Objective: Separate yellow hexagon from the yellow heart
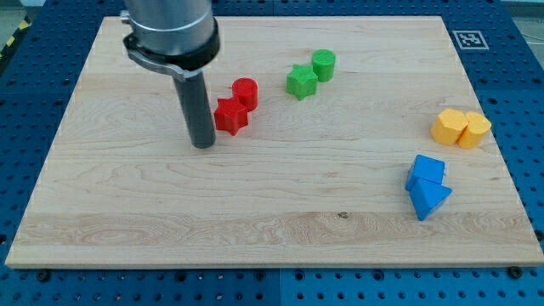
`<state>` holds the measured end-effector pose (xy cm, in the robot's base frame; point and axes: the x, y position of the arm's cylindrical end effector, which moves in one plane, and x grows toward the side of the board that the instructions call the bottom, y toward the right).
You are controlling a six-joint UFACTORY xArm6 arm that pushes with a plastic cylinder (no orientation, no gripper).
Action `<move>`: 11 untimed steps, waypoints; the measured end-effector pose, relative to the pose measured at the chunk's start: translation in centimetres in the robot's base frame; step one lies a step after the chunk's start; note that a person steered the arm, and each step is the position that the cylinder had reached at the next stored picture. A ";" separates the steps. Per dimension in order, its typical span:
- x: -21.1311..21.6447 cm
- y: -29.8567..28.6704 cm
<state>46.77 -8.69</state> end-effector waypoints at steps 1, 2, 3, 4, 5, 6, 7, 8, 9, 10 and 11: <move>0.1 3.3; 0.2 8.2; 0.1 13.2; -2.1 15.5; -5.8 18.9; -7.5 25.3; -7.3 32.1; -5.2 35.6; -1.6 36.1; 0.5 33.2; -3.2 28.9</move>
